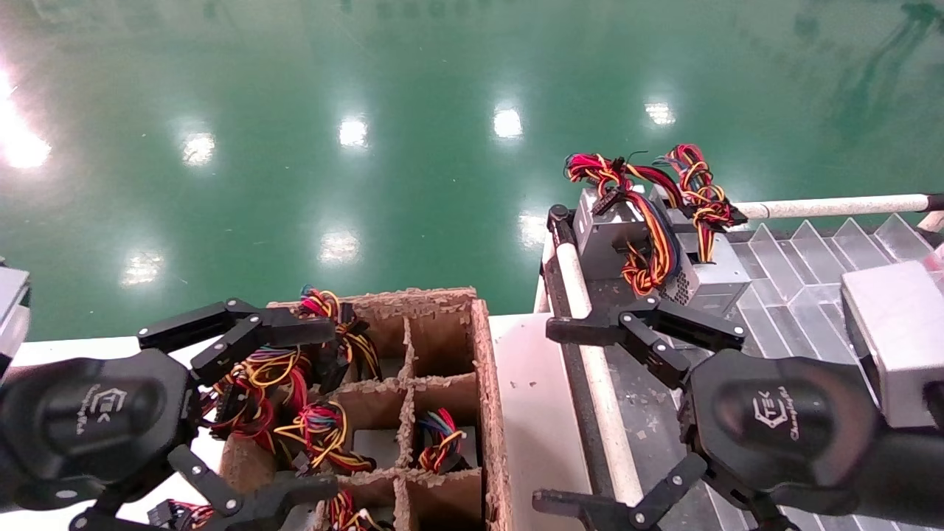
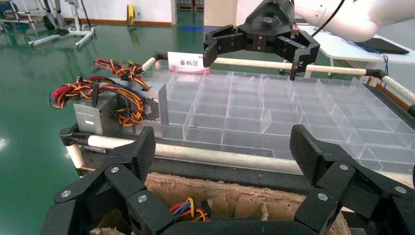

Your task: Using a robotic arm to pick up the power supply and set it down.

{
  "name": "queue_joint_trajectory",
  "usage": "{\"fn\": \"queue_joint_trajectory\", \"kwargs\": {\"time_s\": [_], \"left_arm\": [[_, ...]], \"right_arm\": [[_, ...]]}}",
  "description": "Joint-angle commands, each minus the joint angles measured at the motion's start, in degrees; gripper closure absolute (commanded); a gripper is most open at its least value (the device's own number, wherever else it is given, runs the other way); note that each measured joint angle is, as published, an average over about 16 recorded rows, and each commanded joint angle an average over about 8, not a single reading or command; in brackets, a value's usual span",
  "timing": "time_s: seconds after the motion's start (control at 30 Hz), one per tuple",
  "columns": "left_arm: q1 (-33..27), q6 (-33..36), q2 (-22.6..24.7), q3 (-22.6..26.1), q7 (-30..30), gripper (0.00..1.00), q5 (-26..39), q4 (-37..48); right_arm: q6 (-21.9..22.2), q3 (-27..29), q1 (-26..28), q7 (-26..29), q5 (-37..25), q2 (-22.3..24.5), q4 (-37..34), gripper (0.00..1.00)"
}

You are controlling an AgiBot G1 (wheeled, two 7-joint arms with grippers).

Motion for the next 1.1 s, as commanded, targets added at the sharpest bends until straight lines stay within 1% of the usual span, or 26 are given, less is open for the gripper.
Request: {"fn": "queue_joint_trajectory", "kwargs": {"time_s": [0.03,0.43,0.47,0.7,0.73,0.93,1.1], "left_arm": [[0.0,0.0,0.0,0.0,0.0,0.0,0.0,0.0],[0.0,0.0,0.0,0.0,0.0,0.0,0.0,0.0],[0.0,0.0,0.0,0.0,0.0,0.07,0.0,0.0],[0.0,0.0,0.0,0.0,0.0,0.95,0.0,0.0],[0.0,0.0,0.0,0.0,0.0,1.0,0.0,0.0],[0.0,0.0,0.0,0.0,0.0,1.0,0.0,0.0],[0.0,0.0,0.0,0.0,0.0,1.0,0.0,0.0]], "right_arm": [[0.0,0.0,0.0,0.0,0.0,0.0,0.0,0.0],[0.0,0.0,0.0,0.0,0.0,0.0,0.0,0.0],[0.0,0.0,0.0,0.0,0.0,0.0,0.0,0.0],[0.0,-0.2,0.1,0.1,-0.3,-0.1,0.1,0.0],[0.0,-0.3,0.3,0.1,-0.5,-0.2,0.2,0.0],[0.2,-2.6,3.0,1.7,-4.1,-2.0,1.2,0.0],[0.3,-6.5,7.7,4.1,-10.5,-5.3,0.8,0.0]]}}
